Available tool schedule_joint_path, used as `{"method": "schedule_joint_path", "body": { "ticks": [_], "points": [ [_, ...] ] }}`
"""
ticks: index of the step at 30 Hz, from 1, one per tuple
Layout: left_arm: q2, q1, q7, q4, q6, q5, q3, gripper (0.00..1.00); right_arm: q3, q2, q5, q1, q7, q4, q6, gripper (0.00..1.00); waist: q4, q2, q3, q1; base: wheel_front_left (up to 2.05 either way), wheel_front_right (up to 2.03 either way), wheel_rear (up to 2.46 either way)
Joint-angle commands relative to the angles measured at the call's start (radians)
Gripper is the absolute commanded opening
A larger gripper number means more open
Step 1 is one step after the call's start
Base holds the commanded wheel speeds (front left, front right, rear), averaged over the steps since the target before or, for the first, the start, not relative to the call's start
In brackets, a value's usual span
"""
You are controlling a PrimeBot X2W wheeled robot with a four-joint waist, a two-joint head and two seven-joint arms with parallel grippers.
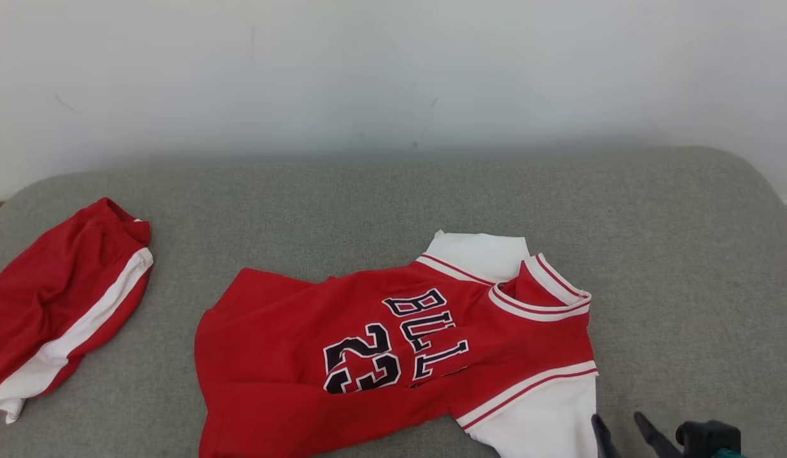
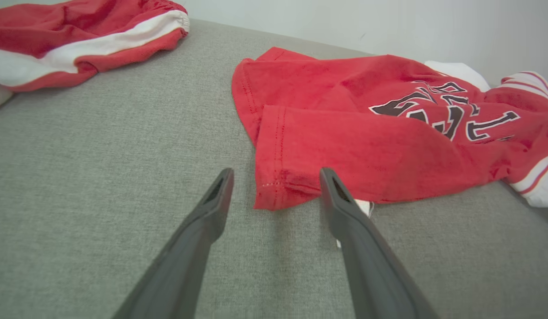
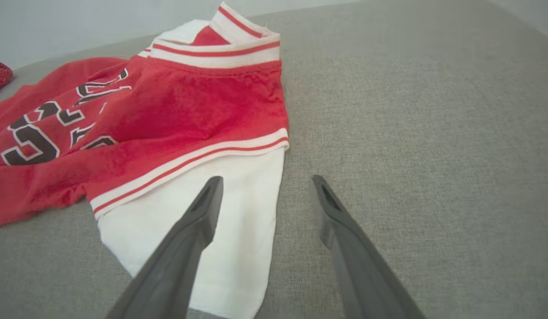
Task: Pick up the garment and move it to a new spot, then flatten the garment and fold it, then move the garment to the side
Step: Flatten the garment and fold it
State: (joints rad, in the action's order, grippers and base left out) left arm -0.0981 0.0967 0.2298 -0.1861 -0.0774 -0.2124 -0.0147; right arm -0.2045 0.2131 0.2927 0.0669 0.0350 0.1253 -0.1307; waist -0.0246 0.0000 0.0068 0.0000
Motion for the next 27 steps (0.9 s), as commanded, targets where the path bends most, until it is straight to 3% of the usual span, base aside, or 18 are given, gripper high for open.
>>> {"method": "schedule_joint_path", "body": {
  "ticks": [1, 19, 20, 21, 22, 23, 27],
  "points": [
    [-0.004, -0.023, 0.008, -0.017, -0.006, -0.013, -0.002, 1.00, -0.013, 0.014, 0.017, 0.017, 0.015, 0.011, 0.000, 1.00, 0.003, 0.0000, 0.019, 0.0000, 0.00, 0.00, 0.00],
    [-0.047, -0.173, 0.027, -0.218, -0.041, -0.024, -0.072, 1.00, -0.121, 0.010, 0.108, -0.022, 0.042, 0.161, 0.000, 1.00, -0.003, 0.0000, 0.083, 0.0000, 0.00, 0.00, 0.00],
    [-0.049, -0.181, 0.028, -0.230, -0.043, -0.026, -0.077, 0.91, -0.127, 0.009, 0.112, -0.026, 0.041, 0.167, 0.000, 0.42, -0.004, 0.0000, 0.082, 0.0000, 0.00, 0.00, 0.00],
    [-0.051, -0.189, 0.029, -0.241, -0.042, -0.027, -0.080, 0.41, -0.138, 0.008, 0.118, -0.031, 0.043, 0.173, 0.000, 0.00, -0.005, 0.0000, 0.082, 0.0000, 0.00, 0.00, 0.00],
    [-0.055, -0.196, 0.030, -0.253, -0.043, -0.026, -0.084, 0.16, -0.149, 0.007, 0.123, -0.037, 0.045, 0.180, -0.001, 0.00, -0.006, 0.0000, 0.081, 0.0000, 0.00, 0.00, 0.00],
    [-0.059, -0.201, 0.030, -0.262, -0.044, -0.023, -0.090, 0.00, -0.156, 0.006, 0.126, -0.044, 0.042, 0.184, -0.001, 0.00, -0.007, 0.0000, 0.080, 0.0000, 0.00, 0.00, 0.00],
    [-0.060, -0.207, 0.035, -0.258, -0.046, -0.023, -0.096, 0.00, -0.166, 0.014, 0.138, -0.067, 0.012, 0.185, 0.000, 0.00, -0.008, 0.0000, 0.072, 0.0000, 0.00, 0.00, 0.00]
  ]
}}
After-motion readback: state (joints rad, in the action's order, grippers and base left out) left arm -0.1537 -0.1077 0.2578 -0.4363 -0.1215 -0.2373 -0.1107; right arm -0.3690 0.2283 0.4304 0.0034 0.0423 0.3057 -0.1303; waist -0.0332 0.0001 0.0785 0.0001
